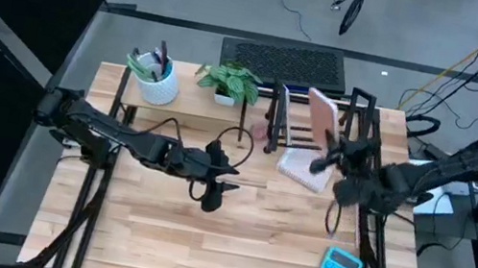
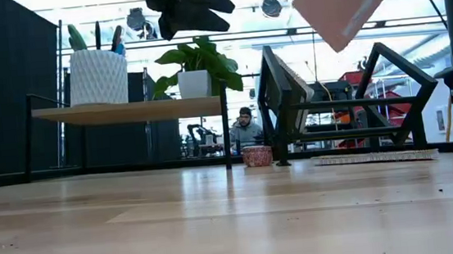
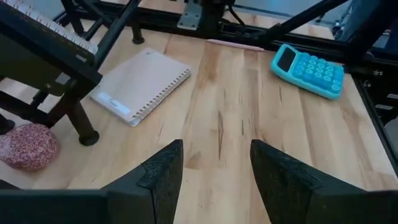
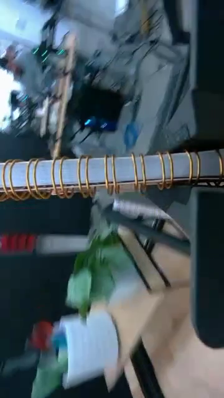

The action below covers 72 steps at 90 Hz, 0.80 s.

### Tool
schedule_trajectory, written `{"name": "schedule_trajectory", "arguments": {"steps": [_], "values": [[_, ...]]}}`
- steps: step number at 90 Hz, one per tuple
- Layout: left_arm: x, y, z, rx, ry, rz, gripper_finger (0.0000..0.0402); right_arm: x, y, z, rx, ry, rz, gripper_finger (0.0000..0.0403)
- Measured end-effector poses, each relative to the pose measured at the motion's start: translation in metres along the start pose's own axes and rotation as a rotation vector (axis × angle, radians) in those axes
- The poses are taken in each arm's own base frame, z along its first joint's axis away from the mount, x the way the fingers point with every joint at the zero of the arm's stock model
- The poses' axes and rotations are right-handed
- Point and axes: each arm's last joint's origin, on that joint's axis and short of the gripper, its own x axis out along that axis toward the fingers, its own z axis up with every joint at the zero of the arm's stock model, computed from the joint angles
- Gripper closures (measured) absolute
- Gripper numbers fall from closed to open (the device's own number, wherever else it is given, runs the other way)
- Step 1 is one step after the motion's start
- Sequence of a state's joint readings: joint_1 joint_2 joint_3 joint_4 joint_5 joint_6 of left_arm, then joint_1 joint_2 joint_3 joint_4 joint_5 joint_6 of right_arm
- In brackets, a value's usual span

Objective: Stock shelves
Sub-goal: Put the pink notebook on the black bookshelf

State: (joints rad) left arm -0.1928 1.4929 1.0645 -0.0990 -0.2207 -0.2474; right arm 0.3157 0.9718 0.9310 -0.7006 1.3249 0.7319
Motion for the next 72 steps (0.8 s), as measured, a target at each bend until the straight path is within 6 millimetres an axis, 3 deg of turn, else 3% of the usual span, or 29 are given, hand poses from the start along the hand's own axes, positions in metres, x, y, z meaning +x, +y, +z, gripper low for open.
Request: {"name": "schedule_trajectory", "arguments": {"steps": [18, 39, 72], "values": [[0.0, 0.001, 0.001, -0.003, -0.008, 0.001, 0.0228, 0.042, -0.01, 0.001, 0.024, 0.137, -0.083, 0.039], [0.0, 0.0, 0.001, -0.004, -0.006, 0.0, 0.0228, 0.085, 0.004, -0.002, 0.049, 0.162, -0.125, 0.0391], [-0.002, -0.008, -0.001, 0.038, -0.004, -0.023, 0.0228, 0.119, 0.036, -0.041, 0.009, 0.222, -0.196, 0.039]]}}
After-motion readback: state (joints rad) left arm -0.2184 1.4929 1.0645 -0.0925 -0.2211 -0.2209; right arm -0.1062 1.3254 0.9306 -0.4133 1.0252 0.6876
